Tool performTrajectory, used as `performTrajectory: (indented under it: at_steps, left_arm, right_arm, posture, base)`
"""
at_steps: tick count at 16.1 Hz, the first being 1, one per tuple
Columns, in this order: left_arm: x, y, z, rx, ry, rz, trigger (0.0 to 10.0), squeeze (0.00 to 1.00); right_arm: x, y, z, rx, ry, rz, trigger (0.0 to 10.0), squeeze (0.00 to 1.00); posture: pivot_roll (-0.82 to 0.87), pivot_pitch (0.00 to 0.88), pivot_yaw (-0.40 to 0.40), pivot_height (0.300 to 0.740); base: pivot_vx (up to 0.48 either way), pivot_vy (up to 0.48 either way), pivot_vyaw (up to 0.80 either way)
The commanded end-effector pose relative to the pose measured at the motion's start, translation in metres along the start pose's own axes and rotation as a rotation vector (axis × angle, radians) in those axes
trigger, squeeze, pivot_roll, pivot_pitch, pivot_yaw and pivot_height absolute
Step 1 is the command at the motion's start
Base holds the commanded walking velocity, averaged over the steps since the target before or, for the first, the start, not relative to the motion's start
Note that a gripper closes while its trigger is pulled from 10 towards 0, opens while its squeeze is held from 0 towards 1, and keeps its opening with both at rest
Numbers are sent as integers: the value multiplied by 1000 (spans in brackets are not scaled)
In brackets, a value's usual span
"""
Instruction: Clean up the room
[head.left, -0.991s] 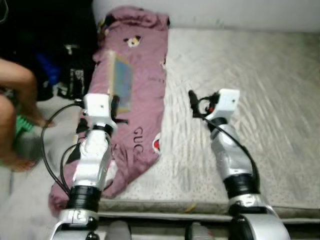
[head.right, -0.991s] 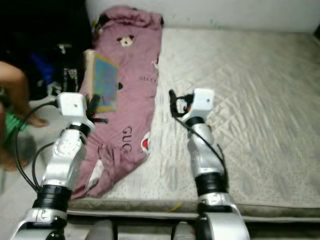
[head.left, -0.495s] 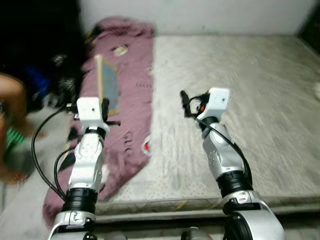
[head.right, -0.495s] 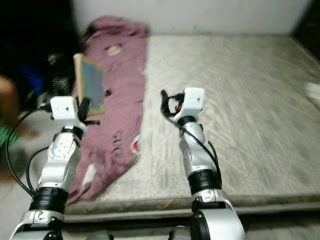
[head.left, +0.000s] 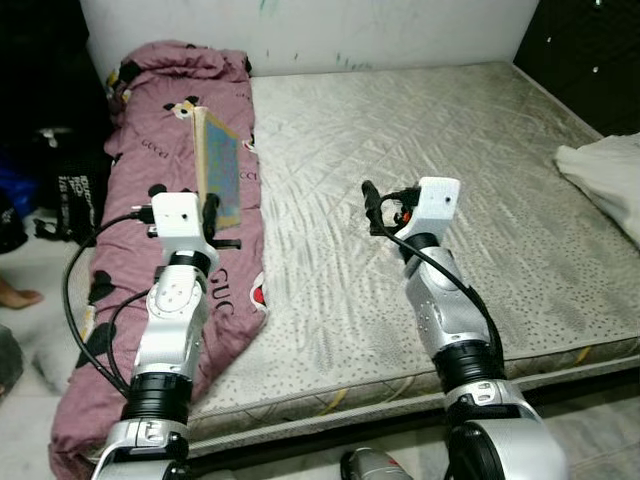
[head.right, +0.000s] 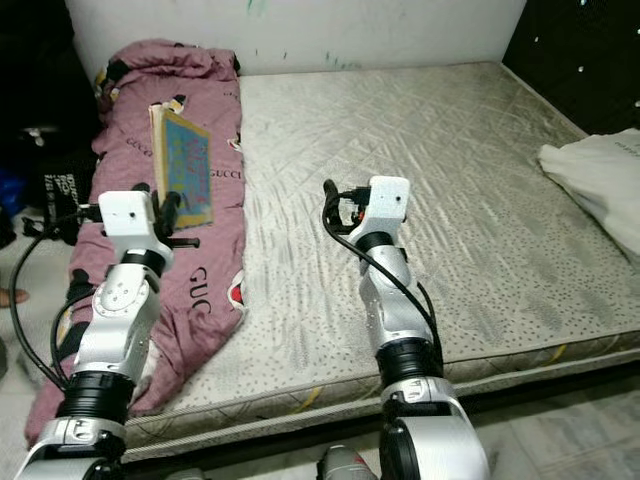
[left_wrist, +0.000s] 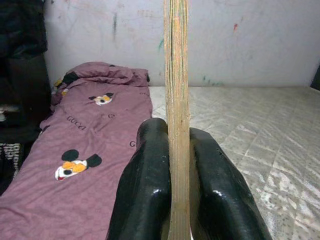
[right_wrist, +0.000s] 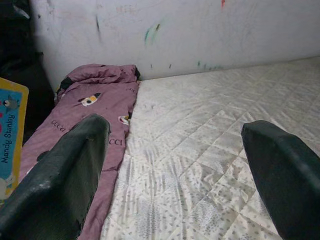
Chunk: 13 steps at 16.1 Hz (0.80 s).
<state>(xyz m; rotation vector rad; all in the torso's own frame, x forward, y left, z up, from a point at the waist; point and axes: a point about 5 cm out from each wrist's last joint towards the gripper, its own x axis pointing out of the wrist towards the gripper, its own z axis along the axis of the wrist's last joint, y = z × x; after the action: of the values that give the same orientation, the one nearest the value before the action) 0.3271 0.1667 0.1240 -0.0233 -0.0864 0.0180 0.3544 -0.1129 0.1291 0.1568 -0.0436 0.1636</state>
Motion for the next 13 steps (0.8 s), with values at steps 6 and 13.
performTrajectory:
  at_steps: [6, 13]
  left_arm:
    - [6, -3, 13, 0, -61, -24, 10000, 0]
    - [6, -1, 13, -1, -62, -16, 10000, 0]
  right_arm:
    - [4, 7, 4, -51, -16, 39, 10000, 0]
    - [5, 7, 4, -58, -15, 40, 10000, 0]
  posture:
    - [-56, 0, -2, 740]
    - [-54, 0, -6, 740]
  base:
    - [0, -371, 0]
    - [0, -405, 537]
